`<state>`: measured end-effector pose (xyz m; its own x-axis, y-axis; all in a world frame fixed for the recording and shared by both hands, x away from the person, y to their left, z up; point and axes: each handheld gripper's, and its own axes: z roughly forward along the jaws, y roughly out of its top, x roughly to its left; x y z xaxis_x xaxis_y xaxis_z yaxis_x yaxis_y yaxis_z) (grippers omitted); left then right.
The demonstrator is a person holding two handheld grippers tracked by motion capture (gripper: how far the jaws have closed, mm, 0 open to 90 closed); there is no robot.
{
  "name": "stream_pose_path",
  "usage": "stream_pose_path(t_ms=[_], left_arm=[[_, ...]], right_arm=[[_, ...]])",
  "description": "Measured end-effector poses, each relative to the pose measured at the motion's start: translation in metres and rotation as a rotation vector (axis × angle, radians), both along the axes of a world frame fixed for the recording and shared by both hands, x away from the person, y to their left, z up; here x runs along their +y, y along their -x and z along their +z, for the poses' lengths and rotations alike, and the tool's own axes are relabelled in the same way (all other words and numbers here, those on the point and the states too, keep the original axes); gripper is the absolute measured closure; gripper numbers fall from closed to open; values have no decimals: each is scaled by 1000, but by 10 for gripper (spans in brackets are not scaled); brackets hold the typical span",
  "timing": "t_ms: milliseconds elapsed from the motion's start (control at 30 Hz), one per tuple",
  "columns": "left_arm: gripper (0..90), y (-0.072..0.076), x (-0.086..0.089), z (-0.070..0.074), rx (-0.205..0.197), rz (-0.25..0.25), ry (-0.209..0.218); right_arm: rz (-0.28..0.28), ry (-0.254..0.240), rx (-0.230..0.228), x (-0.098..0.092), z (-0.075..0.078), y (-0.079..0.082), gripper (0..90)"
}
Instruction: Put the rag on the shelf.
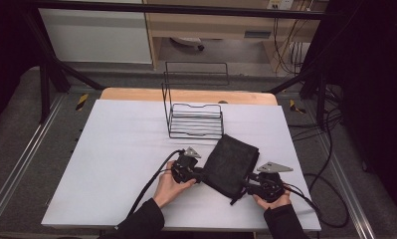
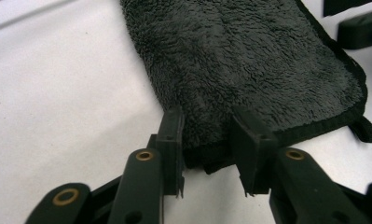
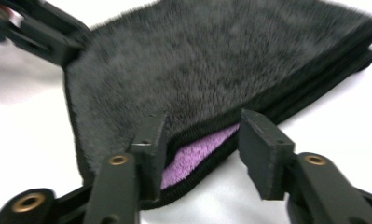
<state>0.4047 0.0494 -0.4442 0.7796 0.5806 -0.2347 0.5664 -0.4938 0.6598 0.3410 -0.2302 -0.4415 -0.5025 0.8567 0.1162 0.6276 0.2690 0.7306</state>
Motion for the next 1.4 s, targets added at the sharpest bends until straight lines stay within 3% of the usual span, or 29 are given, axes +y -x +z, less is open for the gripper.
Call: stream_pose_path(t_ms=[100,133,200,300,433,600,1067,1400], left_arm=[[730,2,-2,1,-5,-7,-7],[793,3,-2,2,-9,-8,-17],[820,3,-5,5,-18,-10,-40],[836,6,-7,8,-27,-16,-70],[841,8,1,15,13,-41,-53],[842,17,9,19,22,-66,-70],[841,45,58,24,-8,-70,-104],[840,69,101,23,0,-44,-106]], right_arm=[[5,9,12,2,-4,-2,492],[13,7,6,3,-4,-2,475],[13,0,4,3,-4,-2,462],[27,-17,-25,2,-2,-2,406],[23,-50,-65,-1,2,0,339],[22,-68,-93,-1,6,0,234],[36,-67,-79,2,4,-2,90],[36,-74,-57,6,2,-4,80]])
